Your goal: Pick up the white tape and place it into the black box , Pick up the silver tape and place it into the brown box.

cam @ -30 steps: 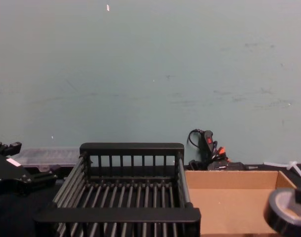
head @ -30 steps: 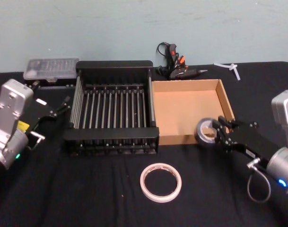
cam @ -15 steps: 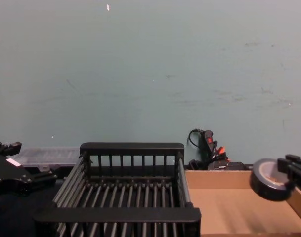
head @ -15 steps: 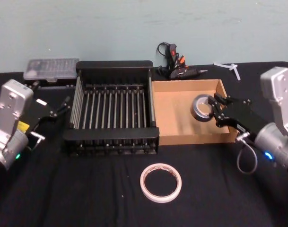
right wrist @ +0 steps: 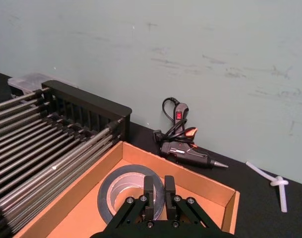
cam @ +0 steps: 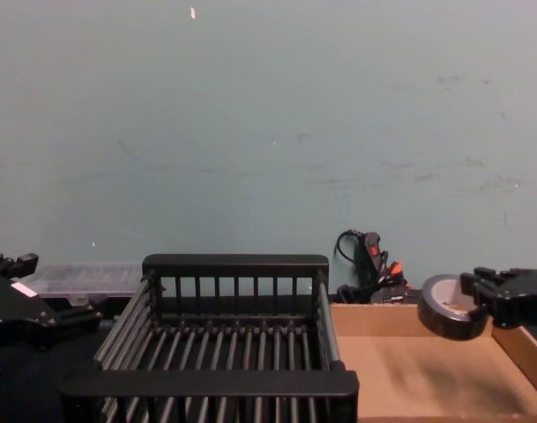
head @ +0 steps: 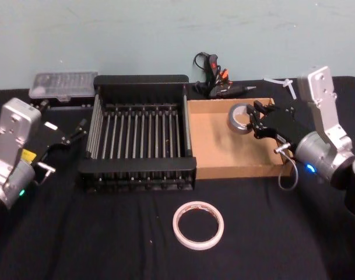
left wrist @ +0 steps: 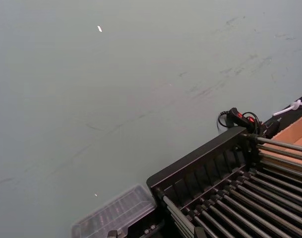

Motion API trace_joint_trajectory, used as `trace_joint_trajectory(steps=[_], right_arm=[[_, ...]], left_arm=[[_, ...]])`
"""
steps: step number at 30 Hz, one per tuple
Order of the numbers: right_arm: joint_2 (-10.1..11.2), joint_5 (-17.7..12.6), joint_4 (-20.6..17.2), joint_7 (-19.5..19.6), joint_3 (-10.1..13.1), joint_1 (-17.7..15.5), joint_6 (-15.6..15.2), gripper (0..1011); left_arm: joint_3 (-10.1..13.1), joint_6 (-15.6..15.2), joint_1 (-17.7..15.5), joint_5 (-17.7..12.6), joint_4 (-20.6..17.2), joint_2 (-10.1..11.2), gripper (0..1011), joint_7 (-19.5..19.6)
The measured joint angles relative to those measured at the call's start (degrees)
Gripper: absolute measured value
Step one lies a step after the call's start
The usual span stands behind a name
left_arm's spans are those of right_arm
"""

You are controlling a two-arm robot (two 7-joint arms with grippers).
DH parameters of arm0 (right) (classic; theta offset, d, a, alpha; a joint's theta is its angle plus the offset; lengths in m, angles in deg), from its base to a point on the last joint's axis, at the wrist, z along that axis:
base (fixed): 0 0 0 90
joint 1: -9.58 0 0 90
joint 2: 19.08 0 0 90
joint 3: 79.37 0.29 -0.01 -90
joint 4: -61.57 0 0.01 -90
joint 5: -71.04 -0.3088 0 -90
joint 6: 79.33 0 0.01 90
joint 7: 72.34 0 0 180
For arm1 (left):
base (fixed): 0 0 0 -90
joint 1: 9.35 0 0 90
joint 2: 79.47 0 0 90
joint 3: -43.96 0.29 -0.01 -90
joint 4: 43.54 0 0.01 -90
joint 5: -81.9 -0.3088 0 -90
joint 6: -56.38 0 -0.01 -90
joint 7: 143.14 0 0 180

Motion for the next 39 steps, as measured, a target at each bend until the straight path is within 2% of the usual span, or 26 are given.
trace_joint_trajectory(steps=[10,19,32,39], right_arm=[[-3.0,1.1,9.4,-0.3,-1.1,6.0,-0.1,133],[-4.7,2.4,14.5,-0.1,-1.8,8.8,-0.5,133],[-4.5,2.3,14.0,-0.1,-1.7,8.6,-0.6,137],[-4.4,2.2,13.8,-0.1,-1.6,8.4,-0.5,359]], left_arm=[[0.0,0.0,0.0,0.0,0.0,0.0,1001,0.0],[0.0,0.0,0.0,0.0,0.0,0.0,1001,0.0],[0.0,0.0,0.0,0.0,0.0,0.0,1001,0.0],[0.0,0.0,0.0,0.0,0.0,0.0,1001,0.0]])
